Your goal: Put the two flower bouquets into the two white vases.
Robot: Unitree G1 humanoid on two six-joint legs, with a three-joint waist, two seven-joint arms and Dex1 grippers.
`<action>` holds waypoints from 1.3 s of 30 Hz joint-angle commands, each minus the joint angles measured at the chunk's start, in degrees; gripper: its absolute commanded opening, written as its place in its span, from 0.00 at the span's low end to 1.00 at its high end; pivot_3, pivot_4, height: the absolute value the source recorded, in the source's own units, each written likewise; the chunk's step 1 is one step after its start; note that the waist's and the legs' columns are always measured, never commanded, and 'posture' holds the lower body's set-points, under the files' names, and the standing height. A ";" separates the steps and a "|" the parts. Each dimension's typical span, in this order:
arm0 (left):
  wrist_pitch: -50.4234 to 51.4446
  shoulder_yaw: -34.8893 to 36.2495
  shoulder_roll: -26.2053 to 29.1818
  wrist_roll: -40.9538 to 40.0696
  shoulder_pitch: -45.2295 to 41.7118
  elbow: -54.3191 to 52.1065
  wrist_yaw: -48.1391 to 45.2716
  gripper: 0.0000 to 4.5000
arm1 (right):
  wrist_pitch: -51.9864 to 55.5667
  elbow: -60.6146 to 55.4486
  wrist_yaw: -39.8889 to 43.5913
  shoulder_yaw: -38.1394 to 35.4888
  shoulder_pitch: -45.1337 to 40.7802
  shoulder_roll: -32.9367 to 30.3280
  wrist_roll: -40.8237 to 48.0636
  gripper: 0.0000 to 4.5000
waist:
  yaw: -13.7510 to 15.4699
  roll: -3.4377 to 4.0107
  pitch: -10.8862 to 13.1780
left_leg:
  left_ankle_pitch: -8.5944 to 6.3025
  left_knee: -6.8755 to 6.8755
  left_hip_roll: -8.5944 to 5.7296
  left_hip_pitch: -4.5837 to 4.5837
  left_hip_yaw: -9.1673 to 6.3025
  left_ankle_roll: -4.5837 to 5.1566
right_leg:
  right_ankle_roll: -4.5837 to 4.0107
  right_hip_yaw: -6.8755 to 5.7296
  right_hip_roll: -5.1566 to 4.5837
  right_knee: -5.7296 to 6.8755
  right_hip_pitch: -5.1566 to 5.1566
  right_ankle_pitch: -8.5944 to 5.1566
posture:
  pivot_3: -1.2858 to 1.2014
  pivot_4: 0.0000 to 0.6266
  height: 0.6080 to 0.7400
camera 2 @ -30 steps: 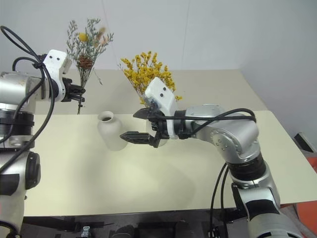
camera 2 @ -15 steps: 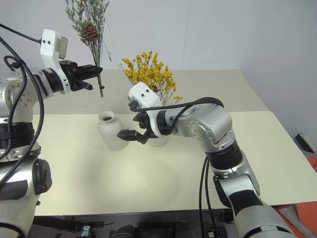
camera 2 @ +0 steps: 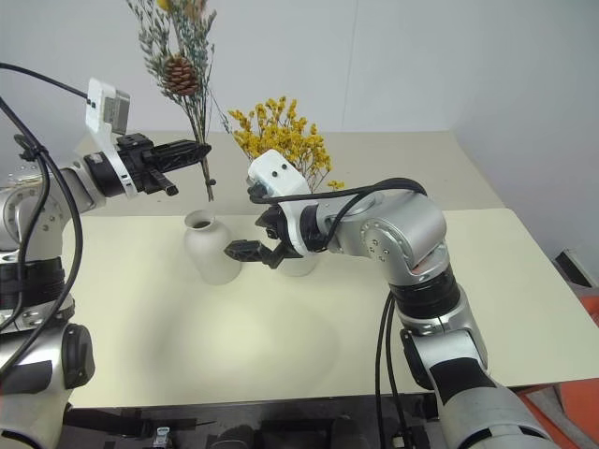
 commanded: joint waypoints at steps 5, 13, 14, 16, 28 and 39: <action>-0.54 -2.83 3.51 -0.43 0.56 -4.33 -0.96 0.00 | -0.70 -1.03 1.04 -1.57 -0.92 -1.08 -0.08 1.00 | -0.57 0.00 0.00 | 0.00 0.00 0.00 0.04 0.00 0.00 | 0.00 0.01 0.01 -0.04 0.00 0.00 | 0.52 0.24 1.00; -0.89 -5.71 6.53 -0.86 5.11 -10.16 -2.38 0.00 | -0.35 -1.13 3.14 -1.56 -0.79 -3.26 0.33 1.00 | -0.76 0.00 0.00 | 0.00 -0.06 0.01 0.04 0.00 0.00 | 0.00 0.02 0.01 -0.04 -0.01 0.00 | 0.52 0.24 1.00; -0.88 -5.73 6.68 -1.01 5.87 -10.87 -2.48 0.00 | -0.23 -1.16 3.32 -1.62 -0.78 -3.44 0.37 1.00 | -0.78 0.00 0.00 | 0.00 -0.06 0.01 0.04 0.00 0.00 | 0.00 0.01 0.01 -0.07 0.00 0.00 | 0.52 0.24 1.00; -0.77 -5.97 7.14 -0.97 6.90 -11.92 -2.49 0.00 | -0.13 -1.16 3.58 -1.67 -0.82 -3.77 0.39 1.00 | -0.78 0.00 0.00 | 0.00 -0.06 0.01 0.08 0.03 0.00 | 0.00 0.06 0.01 -0.10 0.00 -0.01 | 0.52 0.24 1.00; -2.20 -4.20 8.22 -1.56 7.73 -13.13 -0.04 0.00 | -0.94 -0.56 5.22 -0.68 -1.33 -4.99 -0.28 1.00 | -0.79 0.00 0.00 | 0.00 -0.06 0.01 0.11 0.03 0.00 | 0.01 0.07 0.03 -0.13 0.00 -0.01 | 0.52 0.24 1.00; -5.50 -4.51 4.84 -1.26 7.03 -11.98 2.76 0.00 | -2.32 -0.88 6.39 0.61 -1.14 -5.93 -1.55 1.00 | -0.71 0.00 0.00 | 0.00 -0.06 0.01 0.09 0.03 0.00 | 0.01 0.06 0.03 -0.15 0.00 -0.01 | 0.52 0.24 1.00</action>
